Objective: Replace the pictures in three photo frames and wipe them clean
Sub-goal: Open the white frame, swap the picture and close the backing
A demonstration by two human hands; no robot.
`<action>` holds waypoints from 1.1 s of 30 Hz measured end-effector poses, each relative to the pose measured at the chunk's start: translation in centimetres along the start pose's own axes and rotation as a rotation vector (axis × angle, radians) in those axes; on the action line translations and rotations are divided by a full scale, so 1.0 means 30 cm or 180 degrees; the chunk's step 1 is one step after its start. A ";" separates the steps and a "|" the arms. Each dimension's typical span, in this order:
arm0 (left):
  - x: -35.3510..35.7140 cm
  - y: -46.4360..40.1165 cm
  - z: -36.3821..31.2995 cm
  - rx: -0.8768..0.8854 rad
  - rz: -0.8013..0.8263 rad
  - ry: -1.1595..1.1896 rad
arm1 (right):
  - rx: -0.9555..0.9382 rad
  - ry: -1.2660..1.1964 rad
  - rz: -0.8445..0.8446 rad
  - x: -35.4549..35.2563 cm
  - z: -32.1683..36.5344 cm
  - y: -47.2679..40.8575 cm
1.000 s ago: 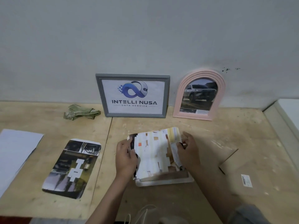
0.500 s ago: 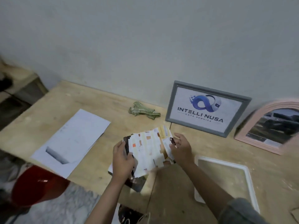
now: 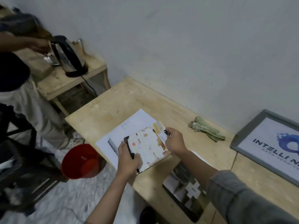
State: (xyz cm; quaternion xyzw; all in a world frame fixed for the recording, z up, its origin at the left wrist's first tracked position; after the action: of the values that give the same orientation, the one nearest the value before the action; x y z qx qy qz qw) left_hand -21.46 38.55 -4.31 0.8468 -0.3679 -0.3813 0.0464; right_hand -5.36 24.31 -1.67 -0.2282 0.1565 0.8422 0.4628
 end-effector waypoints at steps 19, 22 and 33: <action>0.021 -0.172 0.172 -0.0885 0.0477 -0.1439 | -0.0815 0.2699 0.1688 0.326 -0.129 -0.162; 0.035 -0.129 0.147 -0.0764 0.0238 -0.1073 | -0.0880 0.2529 0.1614 0.287 -0.145 -0.097; 0.348 0.217 0.078 0.0148 0.0426 -0.1506 | -0.0376 0.2428 0.1500 -0.083 -0.373 0.235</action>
State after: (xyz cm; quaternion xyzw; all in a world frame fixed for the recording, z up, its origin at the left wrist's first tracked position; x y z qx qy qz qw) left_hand -22.29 27.42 -10.02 0.7085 -0.4325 -0.5565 -0.0354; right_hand -7.52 13.53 -9.46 -0.5064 0.3152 0.7877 0.1538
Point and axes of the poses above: each hand's wrist, its own y-axis away from the middle knuckle, its own x-axis out of the palm, z = x × y, the point moved 6 cm from there along -y, towards the middle knuckle, and after that the axes turned 12 degrees about -x, right-handed, at the moved point
